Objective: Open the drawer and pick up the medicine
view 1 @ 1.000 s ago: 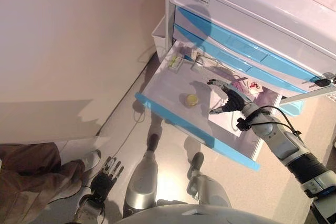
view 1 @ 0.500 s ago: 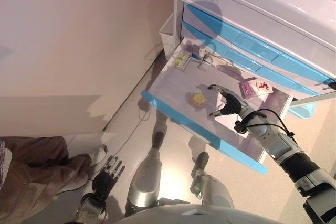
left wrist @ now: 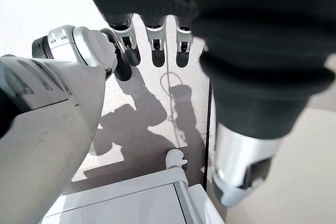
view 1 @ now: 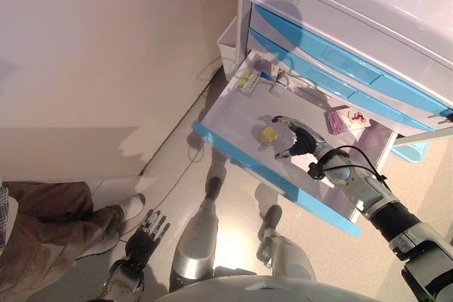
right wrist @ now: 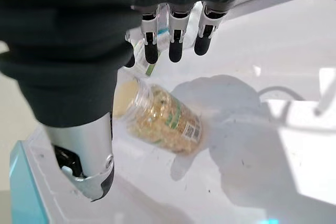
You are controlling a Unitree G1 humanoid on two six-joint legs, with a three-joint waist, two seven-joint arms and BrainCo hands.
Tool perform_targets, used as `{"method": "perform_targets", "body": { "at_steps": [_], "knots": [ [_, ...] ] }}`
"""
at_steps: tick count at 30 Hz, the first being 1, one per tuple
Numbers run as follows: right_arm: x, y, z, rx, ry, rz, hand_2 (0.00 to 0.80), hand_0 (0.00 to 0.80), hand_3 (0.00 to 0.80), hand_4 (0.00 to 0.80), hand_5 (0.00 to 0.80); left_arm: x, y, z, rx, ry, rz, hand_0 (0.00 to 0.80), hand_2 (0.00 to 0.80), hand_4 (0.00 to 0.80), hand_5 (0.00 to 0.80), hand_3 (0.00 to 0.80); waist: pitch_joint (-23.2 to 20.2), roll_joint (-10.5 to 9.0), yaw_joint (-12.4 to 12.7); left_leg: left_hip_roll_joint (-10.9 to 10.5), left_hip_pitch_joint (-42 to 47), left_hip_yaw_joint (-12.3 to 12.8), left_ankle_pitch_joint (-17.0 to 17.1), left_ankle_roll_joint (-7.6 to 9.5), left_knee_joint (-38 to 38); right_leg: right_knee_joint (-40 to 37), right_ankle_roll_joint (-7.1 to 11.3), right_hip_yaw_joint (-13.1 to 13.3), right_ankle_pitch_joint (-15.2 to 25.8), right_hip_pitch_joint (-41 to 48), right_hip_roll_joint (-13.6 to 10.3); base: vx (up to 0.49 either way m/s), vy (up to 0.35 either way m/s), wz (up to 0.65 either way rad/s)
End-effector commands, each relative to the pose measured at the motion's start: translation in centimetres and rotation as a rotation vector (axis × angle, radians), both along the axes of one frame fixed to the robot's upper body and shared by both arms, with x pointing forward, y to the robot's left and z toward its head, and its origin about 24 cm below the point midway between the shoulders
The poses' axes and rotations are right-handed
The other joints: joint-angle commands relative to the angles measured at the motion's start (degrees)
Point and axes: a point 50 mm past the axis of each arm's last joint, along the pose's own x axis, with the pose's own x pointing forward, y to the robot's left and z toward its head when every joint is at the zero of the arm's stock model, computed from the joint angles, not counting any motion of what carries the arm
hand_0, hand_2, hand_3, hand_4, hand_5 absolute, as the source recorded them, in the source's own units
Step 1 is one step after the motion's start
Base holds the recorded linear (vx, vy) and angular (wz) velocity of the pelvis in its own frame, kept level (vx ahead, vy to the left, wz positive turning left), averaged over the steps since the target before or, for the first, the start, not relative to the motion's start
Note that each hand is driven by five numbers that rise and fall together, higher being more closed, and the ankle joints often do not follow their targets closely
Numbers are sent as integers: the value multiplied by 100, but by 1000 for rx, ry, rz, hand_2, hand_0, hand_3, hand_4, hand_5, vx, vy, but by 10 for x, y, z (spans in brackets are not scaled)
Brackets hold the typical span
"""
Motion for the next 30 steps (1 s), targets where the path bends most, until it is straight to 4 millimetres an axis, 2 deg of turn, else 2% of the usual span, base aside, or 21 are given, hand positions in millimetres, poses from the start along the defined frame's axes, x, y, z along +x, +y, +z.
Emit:
{"method": "perform_targets", "body": {
  "at_steps": [1, 17, 30],
  "knots": [
    [6, 17, 8, 1, -54, 54, 0, 0, 0, 0, 0, -3, 1, 2, 26, -8, -47, 0, 0, 0, 0, 0, -187, -148, 110, -213, -327, 208, -600, 80, 608, 553, 86, 123, 0, -463, -230, 12, -3, 6],
    [10, 13, -15, -26, 7, -21, 0, 0, 0, 0, 0, -3, 1, 2, 26, -15, -68, 0, 0, 0, 0, 0, -134, -108, 231, -261, -358, 96, -615, 88, 645, 556, 87, 42, -3, -450, -260, 5, -3, 3],
    [19, 15, -17, -45, 19, -54, 0, 0, 0, 0, 0, -1, 3, 4, 36, -13, -81, 0, 0, 0, 0, 0, -87, -128, 369, -281, -370, -4, -624, 99, 661, 538, 87, -47, 9, -411, -258, 6, -4, 2]
  ]
}}
